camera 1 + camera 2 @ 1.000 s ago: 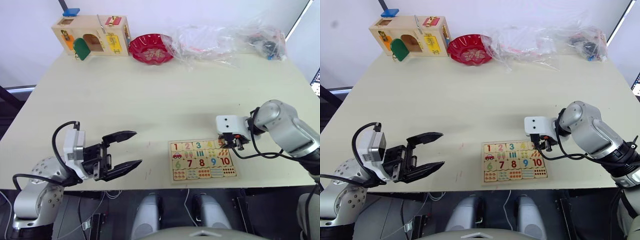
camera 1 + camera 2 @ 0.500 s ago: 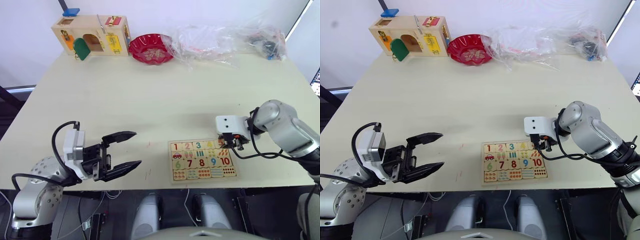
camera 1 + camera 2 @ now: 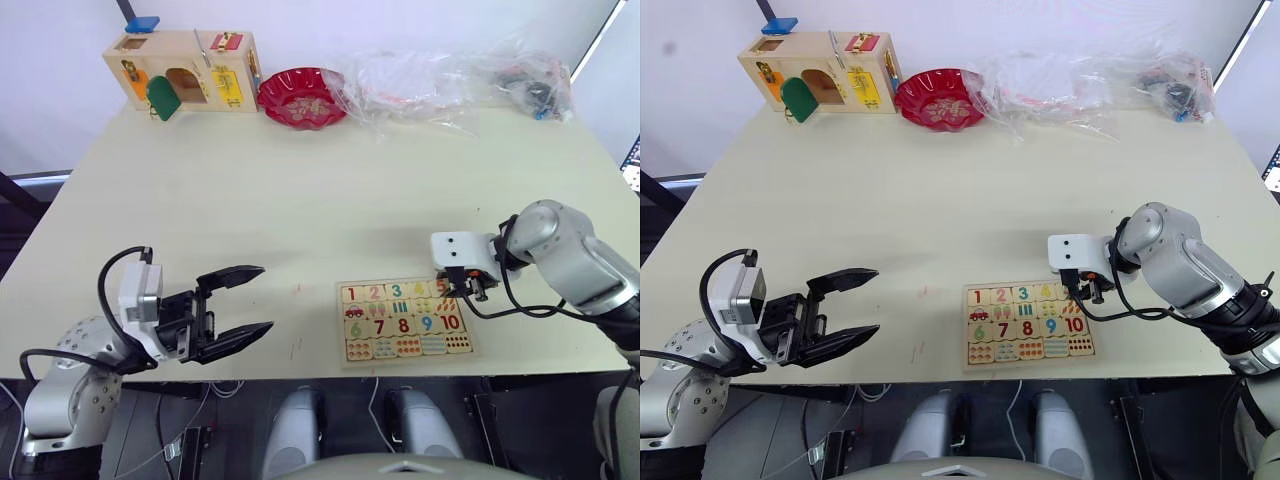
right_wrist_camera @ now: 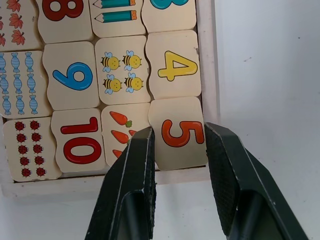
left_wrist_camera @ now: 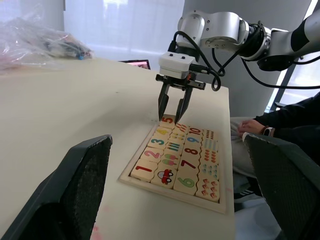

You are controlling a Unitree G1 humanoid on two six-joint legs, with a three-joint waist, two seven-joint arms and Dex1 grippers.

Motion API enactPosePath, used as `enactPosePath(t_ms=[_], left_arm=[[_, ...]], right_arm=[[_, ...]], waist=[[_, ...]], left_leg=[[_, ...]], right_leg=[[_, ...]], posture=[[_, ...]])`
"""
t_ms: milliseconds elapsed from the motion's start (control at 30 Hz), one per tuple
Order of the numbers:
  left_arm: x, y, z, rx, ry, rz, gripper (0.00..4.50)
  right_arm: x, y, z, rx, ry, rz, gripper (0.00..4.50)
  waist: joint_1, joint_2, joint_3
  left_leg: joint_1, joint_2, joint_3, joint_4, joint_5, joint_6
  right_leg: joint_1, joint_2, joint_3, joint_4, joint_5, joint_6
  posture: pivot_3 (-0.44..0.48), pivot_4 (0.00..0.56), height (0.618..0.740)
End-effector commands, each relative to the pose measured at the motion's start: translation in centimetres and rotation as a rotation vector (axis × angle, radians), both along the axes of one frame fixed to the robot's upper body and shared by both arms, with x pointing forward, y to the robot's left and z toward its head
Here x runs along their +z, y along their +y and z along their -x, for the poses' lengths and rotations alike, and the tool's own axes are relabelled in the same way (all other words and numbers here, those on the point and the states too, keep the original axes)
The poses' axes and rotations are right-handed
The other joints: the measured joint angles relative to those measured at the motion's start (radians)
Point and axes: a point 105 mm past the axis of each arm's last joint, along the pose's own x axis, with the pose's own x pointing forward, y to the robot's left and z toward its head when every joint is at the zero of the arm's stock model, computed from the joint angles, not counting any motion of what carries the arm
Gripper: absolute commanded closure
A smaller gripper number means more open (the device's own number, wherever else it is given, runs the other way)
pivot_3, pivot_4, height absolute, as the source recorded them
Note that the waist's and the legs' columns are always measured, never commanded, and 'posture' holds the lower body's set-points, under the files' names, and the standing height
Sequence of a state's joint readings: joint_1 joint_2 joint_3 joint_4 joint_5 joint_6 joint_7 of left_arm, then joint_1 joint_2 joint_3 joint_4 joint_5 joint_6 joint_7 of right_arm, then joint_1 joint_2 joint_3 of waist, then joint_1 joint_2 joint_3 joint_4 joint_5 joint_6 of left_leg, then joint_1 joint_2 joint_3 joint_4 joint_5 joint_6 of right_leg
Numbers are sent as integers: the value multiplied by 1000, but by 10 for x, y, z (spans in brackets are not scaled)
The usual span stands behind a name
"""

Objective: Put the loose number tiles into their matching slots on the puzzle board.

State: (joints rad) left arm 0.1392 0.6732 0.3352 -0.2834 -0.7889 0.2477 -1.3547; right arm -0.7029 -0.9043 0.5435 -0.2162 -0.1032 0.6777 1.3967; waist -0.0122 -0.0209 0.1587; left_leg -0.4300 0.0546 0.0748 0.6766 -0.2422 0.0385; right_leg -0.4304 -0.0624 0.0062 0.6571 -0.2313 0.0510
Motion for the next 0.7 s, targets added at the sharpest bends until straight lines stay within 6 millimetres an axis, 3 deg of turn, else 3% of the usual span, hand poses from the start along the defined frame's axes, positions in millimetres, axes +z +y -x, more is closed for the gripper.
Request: enactPosePath(t_ms=[33,700], left_arm=[[3,4,3,-2,-36,0,0],[4,1,6,2,-39,3,0]], right_arm=[[3,0,0,13,-9,7,3587],[3,-1,-2,13,-11,11,3587]], waist=[[0,0,0],[0,0,0]], left_leg=[[0,0,0,0,0,0],[0,0,0,0,0,0]], right_leg=[[0,0,0,0,0,0],[0,0,0,0,0,0]], posture=[[0,150,740],[0,150,740]])
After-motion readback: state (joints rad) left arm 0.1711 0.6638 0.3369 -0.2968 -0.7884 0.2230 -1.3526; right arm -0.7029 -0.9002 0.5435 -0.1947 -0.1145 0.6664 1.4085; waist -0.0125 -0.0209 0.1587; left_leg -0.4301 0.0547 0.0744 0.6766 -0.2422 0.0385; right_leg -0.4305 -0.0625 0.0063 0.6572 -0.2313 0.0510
